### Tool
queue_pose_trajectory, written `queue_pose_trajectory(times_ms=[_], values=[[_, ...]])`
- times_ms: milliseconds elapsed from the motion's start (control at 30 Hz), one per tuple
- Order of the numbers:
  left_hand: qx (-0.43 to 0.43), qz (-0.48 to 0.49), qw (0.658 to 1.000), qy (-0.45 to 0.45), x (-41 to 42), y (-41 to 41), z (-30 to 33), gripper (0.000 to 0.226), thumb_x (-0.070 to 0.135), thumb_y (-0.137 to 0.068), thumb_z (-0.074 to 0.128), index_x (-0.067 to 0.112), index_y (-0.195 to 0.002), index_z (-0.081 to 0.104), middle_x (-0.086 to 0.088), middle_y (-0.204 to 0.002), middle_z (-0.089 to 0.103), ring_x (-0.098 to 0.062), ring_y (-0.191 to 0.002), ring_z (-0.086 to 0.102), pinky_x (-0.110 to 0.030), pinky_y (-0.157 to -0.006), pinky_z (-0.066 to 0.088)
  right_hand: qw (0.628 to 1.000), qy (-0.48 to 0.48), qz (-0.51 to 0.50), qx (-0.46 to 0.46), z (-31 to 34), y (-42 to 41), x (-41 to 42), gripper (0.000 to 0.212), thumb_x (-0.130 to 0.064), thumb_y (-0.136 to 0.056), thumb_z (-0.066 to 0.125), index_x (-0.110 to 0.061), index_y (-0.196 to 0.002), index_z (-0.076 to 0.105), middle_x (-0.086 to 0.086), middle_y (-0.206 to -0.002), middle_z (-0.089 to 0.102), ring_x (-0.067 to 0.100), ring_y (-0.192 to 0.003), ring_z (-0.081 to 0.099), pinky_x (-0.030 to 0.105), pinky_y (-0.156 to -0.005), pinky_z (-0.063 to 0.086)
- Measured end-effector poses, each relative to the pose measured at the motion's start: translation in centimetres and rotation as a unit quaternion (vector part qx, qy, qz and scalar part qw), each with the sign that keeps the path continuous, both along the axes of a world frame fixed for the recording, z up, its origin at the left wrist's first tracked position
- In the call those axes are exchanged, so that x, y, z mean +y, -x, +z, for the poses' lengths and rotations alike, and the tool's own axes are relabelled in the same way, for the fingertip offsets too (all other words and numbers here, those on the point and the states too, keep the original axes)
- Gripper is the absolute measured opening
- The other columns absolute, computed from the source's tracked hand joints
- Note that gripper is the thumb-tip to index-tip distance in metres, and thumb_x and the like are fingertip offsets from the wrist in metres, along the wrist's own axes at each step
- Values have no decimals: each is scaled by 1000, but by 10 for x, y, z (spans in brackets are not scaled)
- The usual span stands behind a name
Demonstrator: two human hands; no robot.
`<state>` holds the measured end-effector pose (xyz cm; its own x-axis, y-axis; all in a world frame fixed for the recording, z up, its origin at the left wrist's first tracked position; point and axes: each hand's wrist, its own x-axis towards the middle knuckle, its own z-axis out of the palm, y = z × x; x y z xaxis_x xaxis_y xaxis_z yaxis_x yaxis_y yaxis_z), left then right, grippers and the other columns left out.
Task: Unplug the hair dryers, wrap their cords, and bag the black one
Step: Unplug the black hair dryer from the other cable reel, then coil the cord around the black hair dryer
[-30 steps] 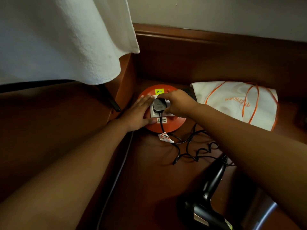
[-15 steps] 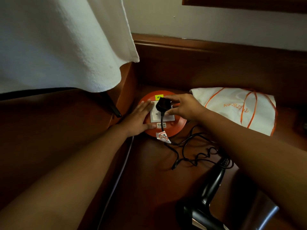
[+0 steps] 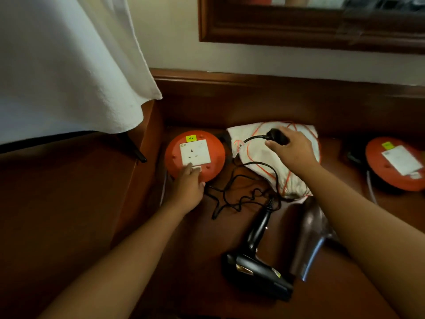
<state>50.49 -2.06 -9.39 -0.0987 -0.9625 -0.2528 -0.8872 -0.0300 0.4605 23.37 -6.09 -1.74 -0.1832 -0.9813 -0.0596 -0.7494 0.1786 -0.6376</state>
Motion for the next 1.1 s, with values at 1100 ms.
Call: queue_pose_trajectory(times_ms=[1100], values=[[43, -66, 953, -292, 128, 78, 45, 53, 12, -71, 73, 15, -118, 49, -9, -114, 59, -22, -100, 60, -38, -90, 52, 965, -230, 5, 126, -14, 40, 146, 52, -60, -86, 52, -12, -102, 61, 11, -105, 64, 31, -97, 62, 36, -75, 49]])
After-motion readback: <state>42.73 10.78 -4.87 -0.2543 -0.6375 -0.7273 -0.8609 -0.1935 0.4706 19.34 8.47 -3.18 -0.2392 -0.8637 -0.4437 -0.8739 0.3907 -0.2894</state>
